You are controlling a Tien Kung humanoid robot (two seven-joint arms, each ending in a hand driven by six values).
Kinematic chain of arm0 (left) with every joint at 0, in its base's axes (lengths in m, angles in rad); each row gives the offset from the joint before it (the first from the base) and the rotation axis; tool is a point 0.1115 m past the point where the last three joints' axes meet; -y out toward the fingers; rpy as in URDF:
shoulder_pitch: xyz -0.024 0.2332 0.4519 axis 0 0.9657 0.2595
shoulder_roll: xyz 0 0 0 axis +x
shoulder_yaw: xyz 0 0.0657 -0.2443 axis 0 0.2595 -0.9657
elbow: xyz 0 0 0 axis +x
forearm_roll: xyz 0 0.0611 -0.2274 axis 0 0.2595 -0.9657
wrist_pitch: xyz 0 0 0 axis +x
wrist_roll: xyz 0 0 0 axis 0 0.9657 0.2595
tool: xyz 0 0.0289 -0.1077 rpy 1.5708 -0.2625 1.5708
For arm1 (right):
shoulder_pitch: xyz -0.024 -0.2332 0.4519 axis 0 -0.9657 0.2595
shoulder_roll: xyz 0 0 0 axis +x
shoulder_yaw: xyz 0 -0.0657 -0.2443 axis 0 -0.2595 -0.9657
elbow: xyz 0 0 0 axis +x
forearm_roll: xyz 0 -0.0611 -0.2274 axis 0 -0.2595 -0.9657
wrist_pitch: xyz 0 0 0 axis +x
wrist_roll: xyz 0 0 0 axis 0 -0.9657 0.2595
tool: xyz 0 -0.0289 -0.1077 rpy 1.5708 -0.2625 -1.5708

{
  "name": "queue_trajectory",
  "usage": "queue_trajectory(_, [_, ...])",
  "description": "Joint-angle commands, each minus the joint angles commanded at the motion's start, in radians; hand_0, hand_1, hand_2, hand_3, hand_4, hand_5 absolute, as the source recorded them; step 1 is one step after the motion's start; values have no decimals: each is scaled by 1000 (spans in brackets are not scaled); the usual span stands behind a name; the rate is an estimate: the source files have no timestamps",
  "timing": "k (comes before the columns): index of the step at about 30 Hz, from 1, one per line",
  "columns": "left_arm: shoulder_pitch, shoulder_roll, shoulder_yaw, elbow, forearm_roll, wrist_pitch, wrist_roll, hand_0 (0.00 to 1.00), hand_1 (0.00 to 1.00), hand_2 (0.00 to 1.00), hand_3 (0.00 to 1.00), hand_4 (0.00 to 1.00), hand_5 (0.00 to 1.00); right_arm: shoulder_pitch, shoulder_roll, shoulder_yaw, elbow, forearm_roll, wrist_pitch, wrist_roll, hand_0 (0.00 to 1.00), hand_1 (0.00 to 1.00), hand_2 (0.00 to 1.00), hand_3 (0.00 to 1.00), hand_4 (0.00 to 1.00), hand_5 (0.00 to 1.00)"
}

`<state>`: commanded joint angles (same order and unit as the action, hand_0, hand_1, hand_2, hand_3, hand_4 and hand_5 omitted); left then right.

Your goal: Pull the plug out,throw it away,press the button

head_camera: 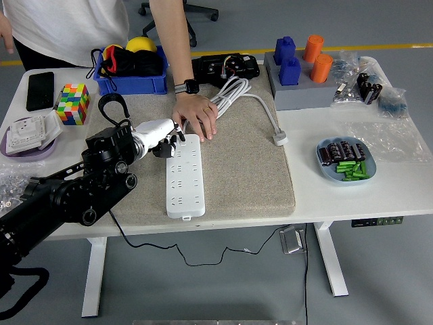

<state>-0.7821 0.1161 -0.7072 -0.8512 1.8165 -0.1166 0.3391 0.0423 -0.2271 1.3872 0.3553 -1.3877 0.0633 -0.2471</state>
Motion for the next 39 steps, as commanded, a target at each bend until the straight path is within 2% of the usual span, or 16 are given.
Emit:
queue_trajectory(6, [-7,-1,24,16,-9,-6,6,43,15,120,695,2,2,-1,0,1,-1,-1,0,0,752,701,710,722,788,614])
queue_trajectory(14, [-7,2,48,5,-26,-8,5,42,14,121,685,2,2,0,1,1,0,-1,0,0,752,701,710,723,788,614])
queue_trajectory(18, [5,12,-5,-36,-3,-5,2,42,15,121,684,2,2,0,2,3,0,-1,0,0,752,701,710,723,788,614])
queue_trajectory(24, [48,39,-151,-136,48,-2,5,43,15,122,684,2,2,-2,3,6,-1,-3,0,0,752,701,710,723,788,614])
queue_trajectory(29, [113,66,-275,-226,86,7,-8,58,31,123,679,2,2,0,3,8,1,-4,0,0,753,701,710,723,788,615])
queue_trajectory(33, [177,88,-358,-284,112,42,-54,58,31,123,679,2,2,1,3,9,2,-6,0,0,753,701,710,723,788,615])
queue_trajectory(34, [195,92,-381,-297,115,50,-68,253,234,326,714,462,2,1,3,10,1,-6,0,0,752,701,709,723,788,615])
queue_trajectory(36, [225,97,-421,-316,115,67,-92,253,234,326,714,462,2,1,2,10,1,-7,0,0,752,701,709,723,788,615])
queue_trajectory(39, [273,104,-484,-341,115,114,-151,253,234,326,714,462,2,2,2,7,1,-7,0,0,752,701,709,723,788,615])
